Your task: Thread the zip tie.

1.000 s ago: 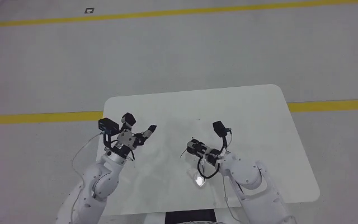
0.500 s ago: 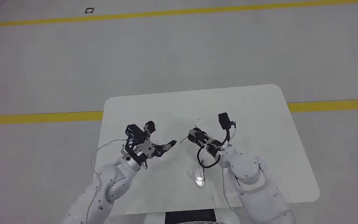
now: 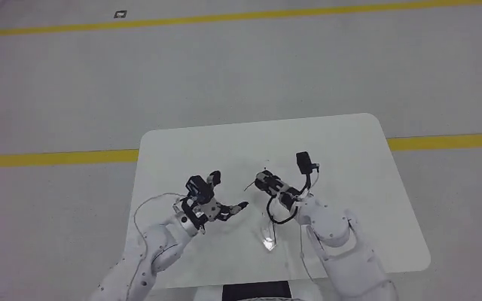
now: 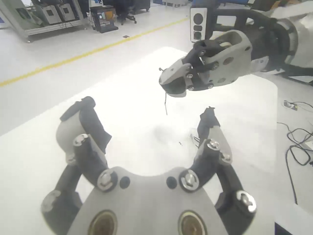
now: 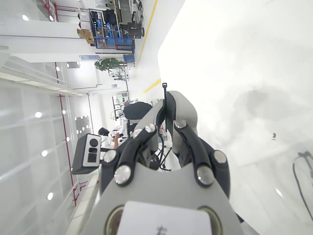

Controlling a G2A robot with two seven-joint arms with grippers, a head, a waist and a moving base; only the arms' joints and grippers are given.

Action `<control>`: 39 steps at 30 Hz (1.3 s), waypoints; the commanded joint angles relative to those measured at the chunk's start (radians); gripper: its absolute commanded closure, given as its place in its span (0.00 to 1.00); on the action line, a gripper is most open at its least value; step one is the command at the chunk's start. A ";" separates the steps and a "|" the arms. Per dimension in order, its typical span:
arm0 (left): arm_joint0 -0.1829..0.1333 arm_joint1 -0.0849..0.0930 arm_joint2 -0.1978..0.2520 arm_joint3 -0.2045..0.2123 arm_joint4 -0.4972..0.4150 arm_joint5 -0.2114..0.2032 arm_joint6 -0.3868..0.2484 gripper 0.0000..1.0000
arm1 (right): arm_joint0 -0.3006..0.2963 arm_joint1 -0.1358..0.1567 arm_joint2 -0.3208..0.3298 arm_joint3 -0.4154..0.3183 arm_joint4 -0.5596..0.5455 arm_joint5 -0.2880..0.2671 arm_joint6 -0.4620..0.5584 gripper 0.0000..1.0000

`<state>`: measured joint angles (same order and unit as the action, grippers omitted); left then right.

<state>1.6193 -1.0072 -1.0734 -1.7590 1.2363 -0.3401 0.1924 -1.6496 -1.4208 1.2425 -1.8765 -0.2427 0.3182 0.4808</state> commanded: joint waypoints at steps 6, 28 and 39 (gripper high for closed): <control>-0.019 0.011 0.033 0.009 0.026 0.000 0.028 0.00 | 0.001 0.000 0.002 0.001 0.021 -0.004 -0.002 1.00; -0.059 0.013 0.112 0.061 0.016 0.000 0.136 0.00 | -0.002 0.013 0.032 0.037 0.225 -0.089 0.076 1.00; -0.065 0.012 0.110 0.062 0.019 0.005 0.150 0.00 | -0.003 0.018 0.028 0.041 0.239 -0.124 0.045 1.00</control>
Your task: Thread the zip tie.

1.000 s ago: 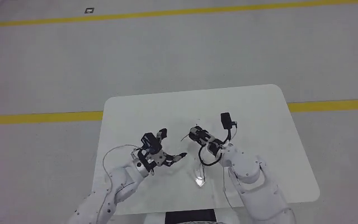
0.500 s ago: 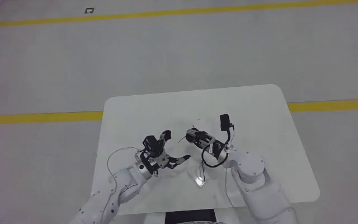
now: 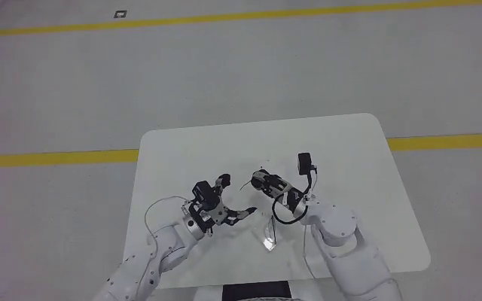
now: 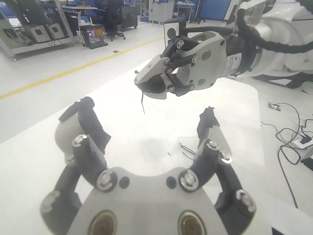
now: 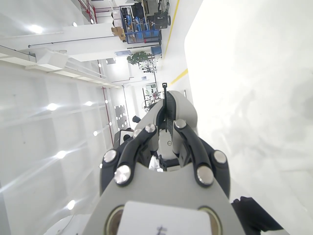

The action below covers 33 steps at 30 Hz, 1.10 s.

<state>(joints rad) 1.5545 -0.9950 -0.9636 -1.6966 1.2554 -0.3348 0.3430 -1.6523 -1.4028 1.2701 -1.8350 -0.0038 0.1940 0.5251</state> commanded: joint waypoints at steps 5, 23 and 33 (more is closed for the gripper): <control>-0.004 -0.002 0.004 -0.004 -0.002 0.013 -0.005 0.00 | 0.000 0.000 -0.002 0.003 0.000 -0.005 -0.009 1.00; -0.013 0.007 0.016 0.000 0.002 -0.005 0.011 0.37 | -0.024 0.025 -0.007 -0.036 -0.038 -0.034 -0.018 1.00; -0.019 0.010 0.022 0.003 0.000 -0.005 0.009 0.51 | -0.032 0.036 -0.023 -0.057 -0.076 -0.035 -0.030 1.00</control>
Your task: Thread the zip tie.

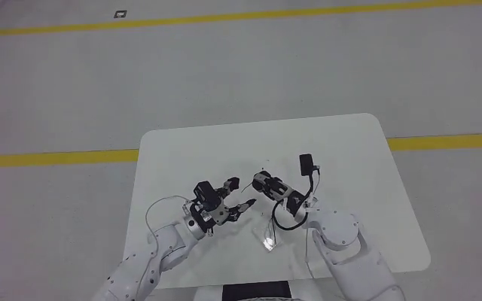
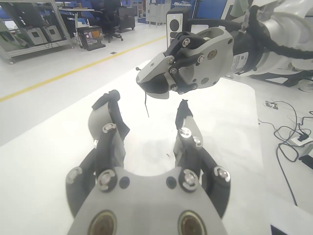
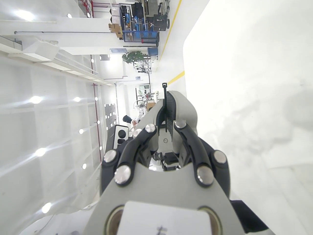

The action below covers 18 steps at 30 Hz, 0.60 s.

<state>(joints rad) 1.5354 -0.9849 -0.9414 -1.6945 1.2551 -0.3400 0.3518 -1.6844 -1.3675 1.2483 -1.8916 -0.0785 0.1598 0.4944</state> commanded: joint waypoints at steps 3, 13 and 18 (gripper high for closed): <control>0.001 0.000 -0.001 0.001 -0.001 0.000 0.003 0.53 | 0.000 0.004 -0.008 0.001 -0.008 -0.008 0.005 1.00; 0.001 0.000 0.004 0.000 0.000 0.000 0.002 0.73 | 0.002 0.014 -0.025 -0.002 -0.025 -0.018 0.006 1.00; -0.002 0.001 0.008 -0.001 -0.001 0.000 0.001 0.75 | -0.002 0.019 -0.027 -0.008 -0.025 -0.023 0.003 1.00</control>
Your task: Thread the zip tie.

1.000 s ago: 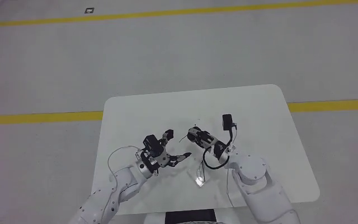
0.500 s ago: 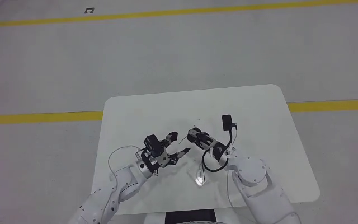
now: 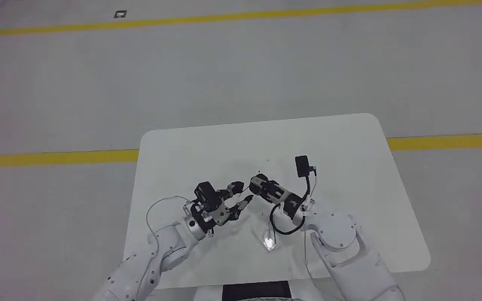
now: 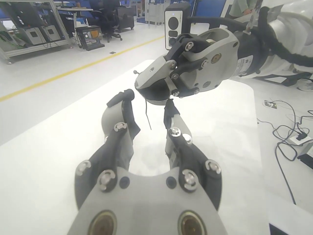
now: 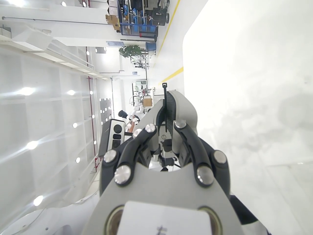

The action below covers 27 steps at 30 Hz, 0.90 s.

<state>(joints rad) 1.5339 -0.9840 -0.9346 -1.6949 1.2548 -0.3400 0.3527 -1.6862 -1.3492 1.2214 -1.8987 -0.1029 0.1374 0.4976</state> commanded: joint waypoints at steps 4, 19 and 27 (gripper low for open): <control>-0.004 0.000 0.005 0.000 -0.002 0.000 -0.001 0.79 | -0.001 0.005 -0.003 -0.002 -0.003 -0.001 -0.002 1.00; -0.014 -0.002 0.010 0.013 -0.012 0.001 0.001 0.85 | 0.008 0.017 -0.022 0.005 0.000 0.003 -0.006 1.00; -0.014 -0.004 0.009 0.019 -0.013 0.005 0.004 0.93 | 0.017 0.022 -0.033 0.016 0.010 -0.001 -0.011 1.00</control>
<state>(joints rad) 1.5195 -0.9878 -0.9250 -1.6758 1.2415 -0.3358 0.3577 -1.6703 -1.3282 1.1895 -1.8828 -0.0939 0.1378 0.4871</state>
